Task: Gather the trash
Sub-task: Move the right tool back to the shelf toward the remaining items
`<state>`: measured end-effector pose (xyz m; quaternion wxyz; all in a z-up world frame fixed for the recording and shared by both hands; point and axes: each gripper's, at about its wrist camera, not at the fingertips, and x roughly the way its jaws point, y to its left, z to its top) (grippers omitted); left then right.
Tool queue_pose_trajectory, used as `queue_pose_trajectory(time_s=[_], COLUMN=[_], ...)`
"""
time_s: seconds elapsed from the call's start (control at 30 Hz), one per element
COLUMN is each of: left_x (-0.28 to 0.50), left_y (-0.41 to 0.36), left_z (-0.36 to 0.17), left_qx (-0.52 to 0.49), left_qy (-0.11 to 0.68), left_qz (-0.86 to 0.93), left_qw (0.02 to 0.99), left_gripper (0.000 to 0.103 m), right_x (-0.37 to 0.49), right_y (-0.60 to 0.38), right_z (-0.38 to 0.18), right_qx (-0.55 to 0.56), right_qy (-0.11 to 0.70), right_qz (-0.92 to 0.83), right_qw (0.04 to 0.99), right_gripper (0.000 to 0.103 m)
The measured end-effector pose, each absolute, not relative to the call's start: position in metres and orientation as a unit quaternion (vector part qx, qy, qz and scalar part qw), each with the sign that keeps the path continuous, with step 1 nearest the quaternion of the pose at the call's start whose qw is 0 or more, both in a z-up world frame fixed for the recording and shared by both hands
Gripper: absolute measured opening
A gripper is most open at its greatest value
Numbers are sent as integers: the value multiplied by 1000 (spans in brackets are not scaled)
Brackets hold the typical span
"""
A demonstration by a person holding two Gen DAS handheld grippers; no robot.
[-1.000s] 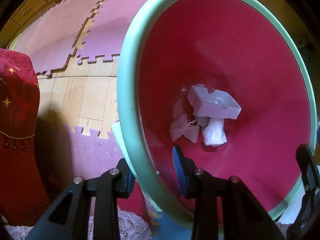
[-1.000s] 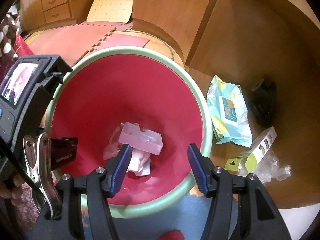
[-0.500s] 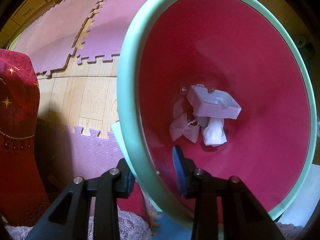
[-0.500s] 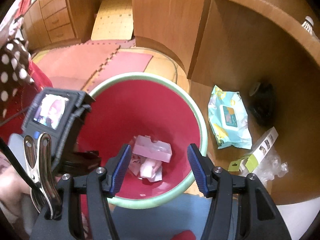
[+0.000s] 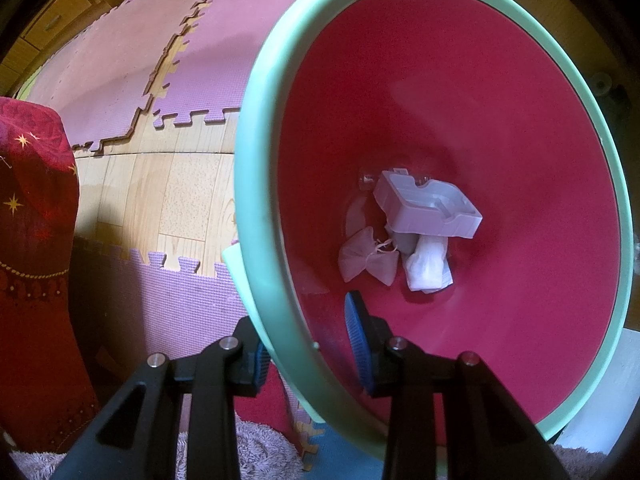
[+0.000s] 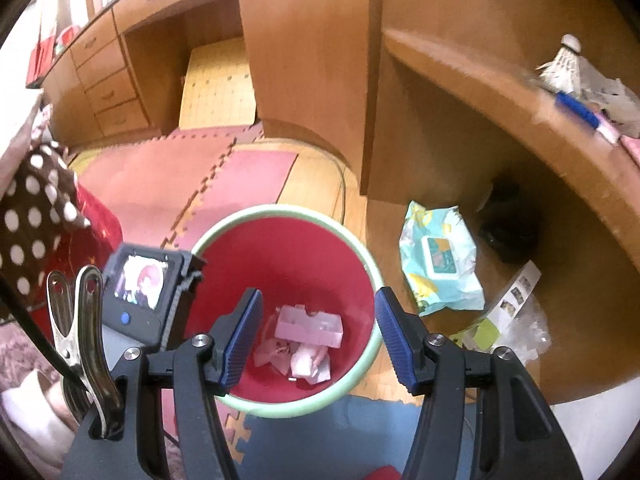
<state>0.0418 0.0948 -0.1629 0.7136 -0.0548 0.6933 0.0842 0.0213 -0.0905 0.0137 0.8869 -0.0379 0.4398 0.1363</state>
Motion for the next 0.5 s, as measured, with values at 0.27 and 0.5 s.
queue_pose_trajectory(time_s=[0.27, 0.5], left_x=[42, 42], left_y=[95, 95], left_z=[-163, -163], left_qx=[-54, -55], left_qy=[693, 693], left_qz=[85, 84], left_qw=[714, 714], left_gripper=[36, 36], right_x=[12, 7], right_y=[-113, -141], right_z=[48, 84], right_qx=[-3, 13], right_qy=[412, 387], right_qz=[121, 96], right_qw=[903, 917], right_gripper=[59, 59])
